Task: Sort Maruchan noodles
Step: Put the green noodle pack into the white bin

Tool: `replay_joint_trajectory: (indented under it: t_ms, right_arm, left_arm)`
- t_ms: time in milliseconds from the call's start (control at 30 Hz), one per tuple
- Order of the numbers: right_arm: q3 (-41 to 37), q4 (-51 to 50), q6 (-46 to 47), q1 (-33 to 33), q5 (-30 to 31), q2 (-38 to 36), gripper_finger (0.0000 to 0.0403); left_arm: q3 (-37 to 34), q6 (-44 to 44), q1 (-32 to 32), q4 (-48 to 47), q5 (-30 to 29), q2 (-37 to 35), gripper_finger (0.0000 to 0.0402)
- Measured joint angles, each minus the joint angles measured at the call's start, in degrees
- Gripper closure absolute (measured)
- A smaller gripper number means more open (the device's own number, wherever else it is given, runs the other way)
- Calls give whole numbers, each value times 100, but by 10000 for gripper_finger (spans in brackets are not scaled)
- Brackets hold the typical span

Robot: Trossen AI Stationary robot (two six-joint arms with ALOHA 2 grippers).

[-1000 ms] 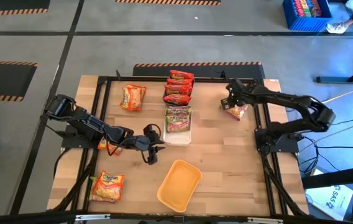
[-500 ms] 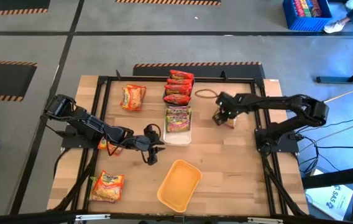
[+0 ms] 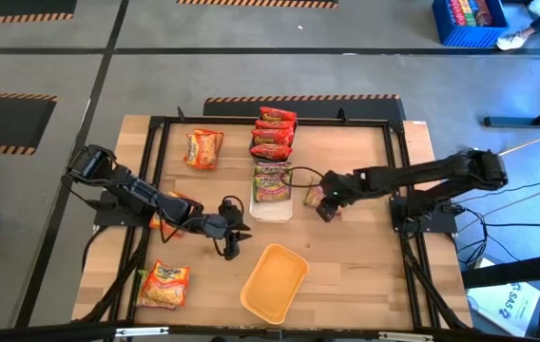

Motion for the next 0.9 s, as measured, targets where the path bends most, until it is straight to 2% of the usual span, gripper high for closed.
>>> replay_joint_trajectory:
  t_ms: [133,300,400,533,667,800,900]
  right_arm:
    - [64,-769,-363,130,291,-613,212]
    - [64,-1407,-1282,-167,345,-1169,212]
    - [63,-1380,-1504,-712,-260,-1199,212]
    - [-126,-727,-2298,-1573,-583,-1082,212]
    - [-427,40,-3096,-2590,-1368,-933,212]
    - [-722,772,-3757,-3246,-1855,-716,212]
    - [-756,877,-3969,-3512,-1951,-577,212]
  left_arm:
    - [546,21,-178,-668,-339,-10,298]
    - [1317,432,-309,-1162,-780,1,298]
    - [1653,821,-246,-1193,-809,1,298]
    - [1928,1201,48,-1204,-754,168,298]
    - [2417,1405,446,-1193,-224,627,298]
    - [3044,1752,781,-1232,-65,1344,298]
    - [3544,1824,1061,-1178,-52,1869,298]
